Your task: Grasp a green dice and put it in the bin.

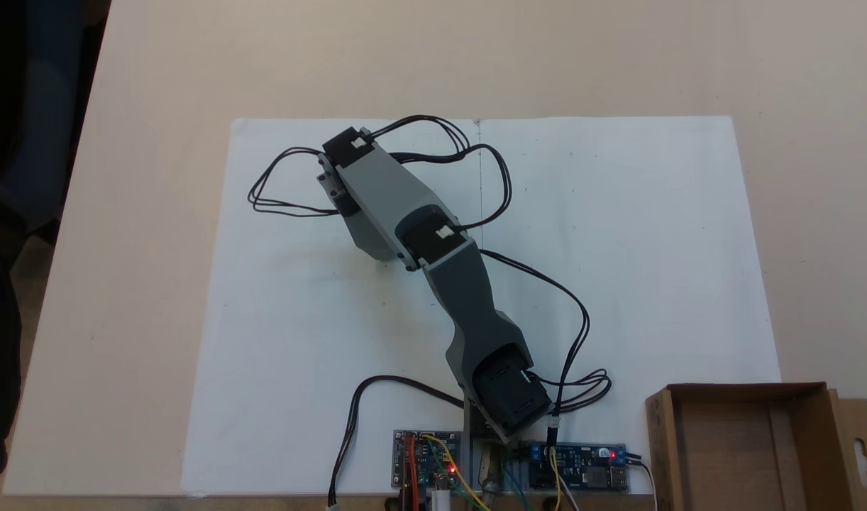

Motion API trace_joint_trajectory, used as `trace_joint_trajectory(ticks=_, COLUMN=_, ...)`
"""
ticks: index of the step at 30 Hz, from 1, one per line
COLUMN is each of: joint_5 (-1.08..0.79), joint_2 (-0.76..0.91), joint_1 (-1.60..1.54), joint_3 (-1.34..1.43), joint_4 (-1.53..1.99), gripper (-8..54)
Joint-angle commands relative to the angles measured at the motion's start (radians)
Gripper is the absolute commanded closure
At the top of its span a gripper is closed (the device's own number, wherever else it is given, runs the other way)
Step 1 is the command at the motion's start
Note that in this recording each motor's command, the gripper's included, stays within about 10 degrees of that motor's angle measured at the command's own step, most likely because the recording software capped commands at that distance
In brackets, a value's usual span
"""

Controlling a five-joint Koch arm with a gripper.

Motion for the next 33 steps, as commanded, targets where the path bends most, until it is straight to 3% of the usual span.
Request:
trace_joint_trajectory(ticks=1, joint_5=0.077, joint_2=0.023, joint_1=-0.005, joint_3=0.002, joint_4=-0.018, gripper=6.9)
trace_joint_trajectory(ticks=8, joint_5=0.075, joint_2=0.025, joint_1=-0.003, joint_3=0.014, joint_4=-0.018, gripper=7.7)
trace_joint_trajectory(ticks=13, joint_5=0.08, joint_2=0.032, joint_1=-0.003, joint_3=0.017, joint_4=-0.017, gripper=13.4)
trace_joint_trajectory(ticks=23, joint_5=0.086, joint_2=0.052, joint_1=0.003, joint_3=0.017, joint_4=-0.012, gripper=33.3)
trace_joint_trajectory(ticks=33, joint_5=0.078, joint_2=0.163, joint_1=0.17, joint_3=0.017, joint_4=-0.029, gripper=33.4)
